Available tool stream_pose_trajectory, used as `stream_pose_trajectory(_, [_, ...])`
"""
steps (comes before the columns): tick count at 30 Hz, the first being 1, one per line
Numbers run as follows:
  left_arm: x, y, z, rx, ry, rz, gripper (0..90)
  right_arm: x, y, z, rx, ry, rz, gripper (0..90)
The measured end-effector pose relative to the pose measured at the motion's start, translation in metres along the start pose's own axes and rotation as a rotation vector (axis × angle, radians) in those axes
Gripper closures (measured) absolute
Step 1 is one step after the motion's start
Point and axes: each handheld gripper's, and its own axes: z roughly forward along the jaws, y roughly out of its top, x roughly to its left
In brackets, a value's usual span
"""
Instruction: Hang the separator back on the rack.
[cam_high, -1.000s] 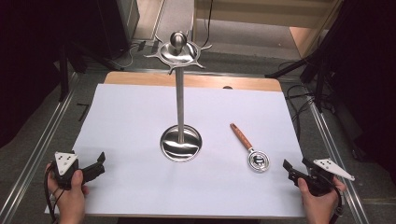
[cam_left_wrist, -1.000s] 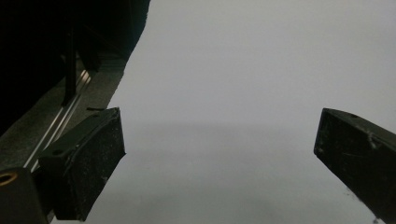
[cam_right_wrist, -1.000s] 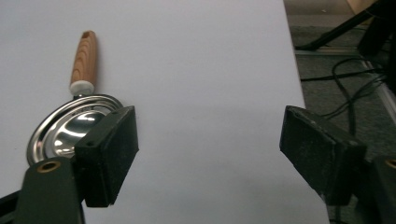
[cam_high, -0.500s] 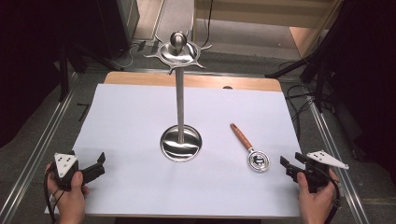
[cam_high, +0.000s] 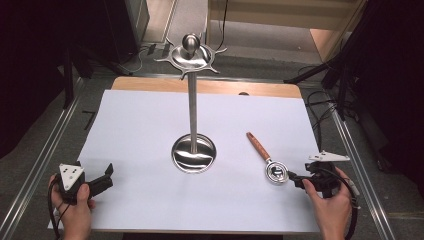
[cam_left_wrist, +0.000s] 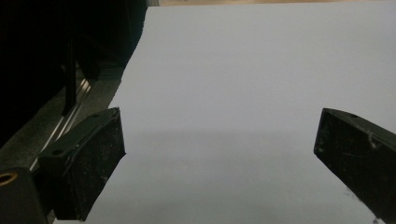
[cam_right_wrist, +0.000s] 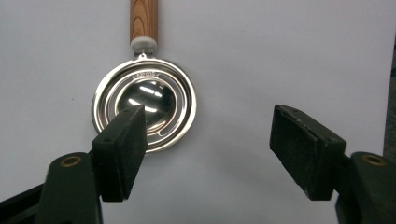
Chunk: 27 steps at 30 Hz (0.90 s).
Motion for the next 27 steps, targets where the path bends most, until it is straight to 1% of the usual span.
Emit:
stream_pose_trajectory(1, [0.000, 0.000, 0.000, 0.001, -0.001, 0.000, 2.7, 0.002, 0.002, 0.002, 0.028, 0.011, 0.005, 31.5])
stream_pose_trajectory(2, [0.000, 0.000, 0.000, 0.002, -0.003, 0.001, 2.7, 0.002, 0.002, 0.002, 0.028, 0.011, 0.005, 31.5])
stream_pose_trajectory(3, [0.000, 0.000, 0.000, 0.003, -0.003, -0.001, 2.7, 0.002, 0.004, 0.004, 0.057, 0.037, 0.021, 29.3])
stream_pose_trajectory(4, [0.001, 0.000, 0.000, 0.003, -0.003, -0.001, 2.7, 0.003, 0.005, 0.005, 0.072, 0.059, 0.030, 29.2])
stream_pose_trajectory(5, [0.001, 0.000, 0.000, 0.002, -0.003, -0.001, 2.7, 0.005, 0.006, 0.007, 0.082, 0.056, 0.020, 28.4])
stream_pose_trajectory(7, [0.001, 0.000, 0.000, -0.001, -0.007, -0.002, 2.7, 0.009, 0.008, 0.010, 0.128, 0.032, -0.008, 23.0])
stream_pose_trajectory(8, [0.001, 0.000, 0.000, -0.002, -0.007, -0.002, 2.7, 0.010, 0.011, 0.014, 0.163, 0.045, -0.023, 21.2])
stream_pose_trajectory(9, [0.001, 0.000, 0.000, -0.002, -0.006, -0.006, 2.7, 0.010, 0.011, 0.014, 0.163, 0.045, -0.023, 21.2])
stream_pose_trajectory(11, [0.001, 0.000, 0.000, 0.002, -0.006, -0.009, 2.7, 0.010, 0.013, 0.015, 0.169, 0.047, -0.008, 22.9])
stream_pose_trajectory(12, [0.001, 0.000, 0.000, 0.002, -0.006, -0.010, 2.7, 0.010, 0.015, 0.016, 0.166, 0.051, -0.009, 23.4])
stream_pose_trajectory(13, [0.001, 0.000, 0.000, 0.004, -0.007, -0.011, 2.7, 0.011, 0.018, 0.017, 0.184, 0.048, -0.015, 22.6])
stream_pose_trajectory(15, [0.001, 0.000, 0.000, 0.005, -0.007, -0.011, 2.7, 0.011, 0.020, 0.018, 0.193, 0.046, -0.019, 21.5])
stream_pose_trajectory(17, [0.001, 0.000, 0.000, 0.007, -0.006, -0.009, 2.7, 0.014, 0.026, 0.020, 0.204, 0.030, -0.031, 19.1])
stream_pose_trajectory(20, [0.001, 0.000, 0.000, 0.003, -0.007, -0.007, 2.7, 0.015, 0.030, 0.021, 0.208, 0.023, -0.035, 19.2])
stream_pose_trajectory(22, [0.001, 0.000, 0.000, 0.004, -0.007, -0.009, 2.7, 0.017, 0.034, 0.022, 0.209, 0.028, -0.042, 19.8])
stream_pose_trajectory(25, [0.001, 0.000, 0.000, 0.004, -0.006, -0.006, 2.7, 0.020, 0.039, 0.023, 0.218, 0.031, -0.035, 20.9])
stream_pose_trajectory(26, [0.001, 0.000, 0.001, 0.004, -0.007, -0.004, 2.7, 0.021, 0.043, 0.025, 0.215, 0.041, -0.038, 21.1])
stream_pose_trajectory(27, [0.001, 0.000, 0.001, 0.003, -0.008, -0.006, 2.7, 0.021, 0.043, 0.025, 0.215, 0.041, -0.038, 21.1])
